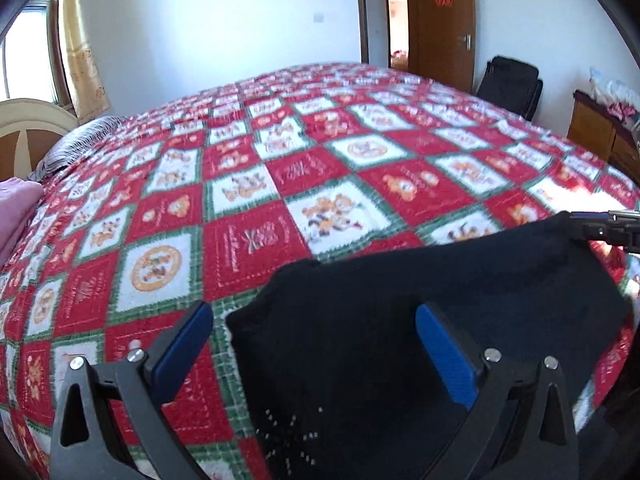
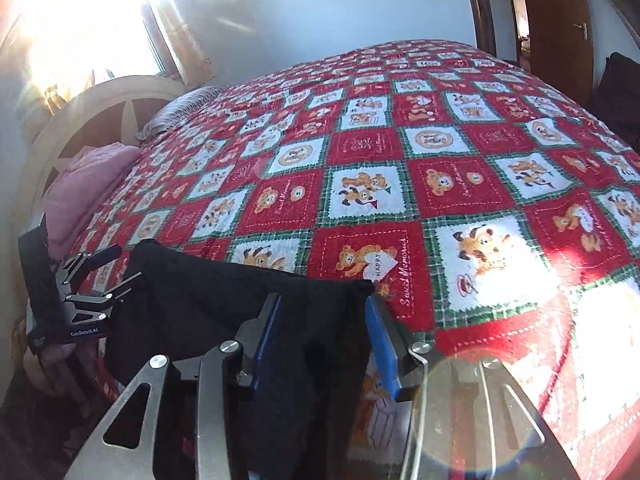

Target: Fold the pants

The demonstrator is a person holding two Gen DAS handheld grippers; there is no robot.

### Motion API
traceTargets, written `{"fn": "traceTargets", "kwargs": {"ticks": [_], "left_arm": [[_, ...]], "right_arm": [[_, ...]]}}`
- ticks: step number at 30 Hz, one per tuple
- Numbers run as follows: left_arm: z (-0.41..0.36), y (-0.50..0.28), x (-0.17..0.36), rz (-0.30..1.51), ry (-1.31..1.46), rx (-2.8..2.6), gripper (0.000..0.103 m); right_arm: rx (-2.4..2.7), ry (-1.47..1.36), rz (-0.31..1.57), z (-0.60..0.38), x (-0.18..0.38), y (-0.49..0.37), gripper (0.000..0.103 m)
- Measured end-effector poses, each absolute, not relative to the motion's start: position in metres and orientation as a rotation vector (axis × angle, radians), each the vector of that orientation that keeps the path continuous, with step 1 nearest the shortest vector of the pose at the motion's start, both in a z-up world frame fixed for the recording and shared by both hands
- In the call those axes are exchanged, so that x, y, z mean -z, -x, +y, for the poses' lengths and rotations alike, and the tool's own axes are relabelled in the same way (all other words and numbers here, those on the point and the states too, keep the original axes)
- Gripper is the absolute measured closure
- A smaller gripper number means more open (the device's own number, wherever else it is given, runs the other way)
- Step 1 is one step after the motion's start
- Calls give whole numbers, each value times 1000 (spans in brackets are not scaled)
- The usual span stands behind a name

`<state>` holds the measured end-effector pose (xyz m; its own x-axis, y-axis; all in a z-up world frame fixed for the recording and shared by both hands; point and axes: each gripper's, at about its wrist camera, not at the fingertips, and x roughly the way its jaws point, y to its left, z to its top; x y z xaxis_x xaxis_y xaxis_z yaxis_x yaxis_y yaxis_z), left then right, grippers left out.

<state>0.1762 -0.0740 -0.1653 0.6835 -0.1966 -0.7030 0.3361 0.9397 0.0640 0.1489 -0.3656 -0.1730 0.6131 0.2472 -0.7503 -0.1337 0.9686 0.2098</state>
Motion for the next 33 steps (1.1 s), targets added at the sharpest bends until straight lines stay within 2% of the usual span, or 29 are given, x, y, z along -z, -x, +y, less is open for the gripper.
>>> {"fn": "traceTargets", "kwargs": {"ticks": [5, 10, 14, 18, 20, 27, 33], "left_arm": [[-66, -186, 177, 816, -100, 340, 0], [-64, -167, 159, 785, -104, 327, 0], [-71, -145, 147, 751, -101, 374, 0], [-97, -143, 173, 809, -192, 386, 0], [-101, -140, 178, 808, -213, 369, 0], [-68, -129, 158, 787, -148, 350, 0], [-45, -137, 166, 808, -92, 286, 0]], "right_arm": [[-246, -231, 911, -381, 191, -157, 61], [-236, -305, 882, -392, 179, -139, 58], [-298, -253, 893, -383, 167, -104, 58], [-284, -117, 983, -368, 191, -83, 58], [-289, -166, 982, -377, 199, -84, 55], [-374, -344, 915, -399, 183, -84, 54], [-346, -408, 904, -406, 187, -101, 54]]}}
